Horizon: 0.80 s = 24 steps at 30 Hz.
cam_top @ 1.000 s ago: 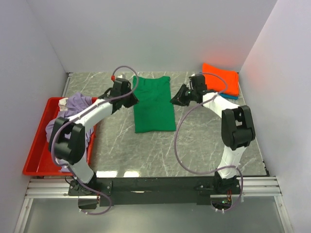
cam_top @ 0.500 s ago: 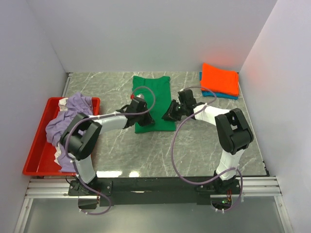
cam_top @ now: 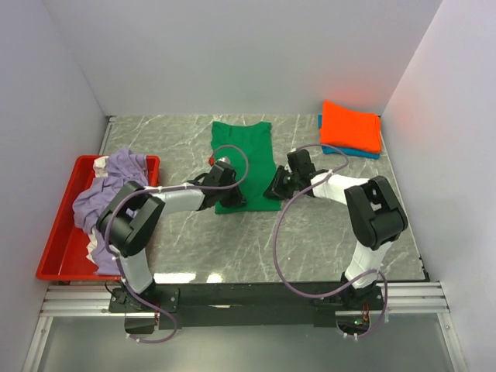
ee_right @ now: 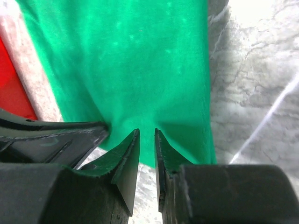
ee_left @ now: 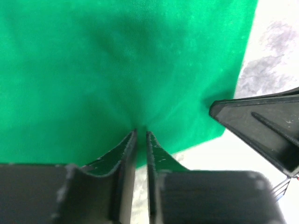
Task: Fold and stack the t-shirts
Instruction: Fold the tshirt
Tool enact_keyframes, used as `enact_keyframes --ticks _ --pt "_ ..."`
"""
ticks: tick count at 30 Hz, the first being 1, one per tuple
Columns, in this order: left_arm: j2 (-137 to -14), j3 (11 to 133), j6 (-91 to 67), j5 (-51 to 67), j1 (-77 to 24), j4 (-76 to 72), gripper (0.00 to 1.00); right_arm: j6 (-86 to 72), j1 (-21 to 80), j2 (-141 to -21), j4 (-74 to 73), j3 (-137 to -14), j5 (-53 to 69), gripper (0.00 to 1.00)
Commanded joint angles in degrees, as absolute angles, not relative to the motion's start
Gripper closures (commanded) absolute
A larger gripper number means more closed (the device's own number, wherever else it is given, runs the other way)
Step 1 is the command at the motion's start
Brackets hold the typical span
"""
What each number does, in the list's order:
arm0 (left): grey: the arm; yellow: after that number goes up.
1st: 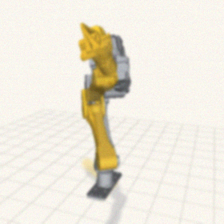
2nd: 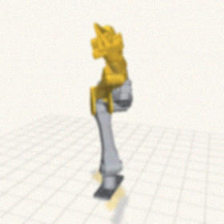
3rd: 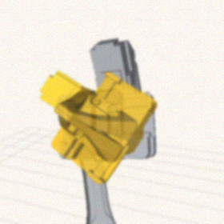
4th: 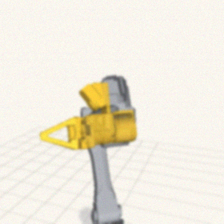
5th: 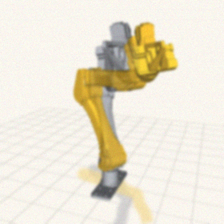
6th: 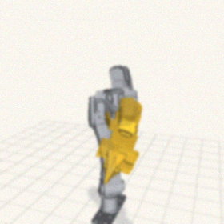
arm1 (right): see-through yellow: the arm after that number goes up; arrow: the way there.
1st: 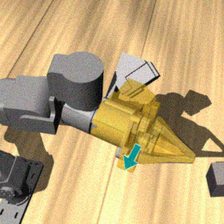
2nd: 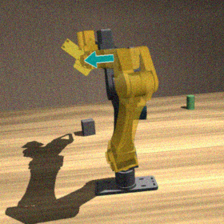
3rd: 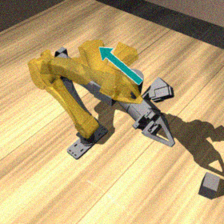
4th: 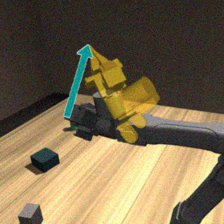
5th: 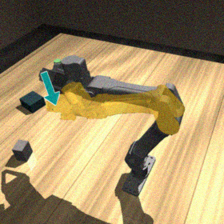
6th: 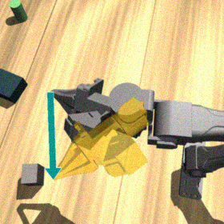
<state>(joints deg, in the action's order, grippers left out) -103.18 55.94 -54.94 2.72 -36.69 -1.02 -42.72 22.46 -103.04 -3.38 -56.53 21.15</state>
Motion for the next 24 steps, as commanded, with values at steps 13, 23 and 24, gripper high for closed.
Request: enact_keyframes --ticks 13,23,24 --pt "-86.58 44.83 -55.37 -3.43 -35.34 4.75 0.73 -38.85 22.32 -93.87 -5.97 -50.54 14.86 0.74" --pt "-85.69 39.38 -53.53 -2.99 -30.94 3.51 0.73 -37.62 22.15 -94.57 -6.59 -47.73 11.6 0.68" --pt "-85.52 39.2 -53.53 -3.08 -30.85 3.6 0.73 -37.53 22.06 -94.92 -6.5 -47.55 11.51 0.67"
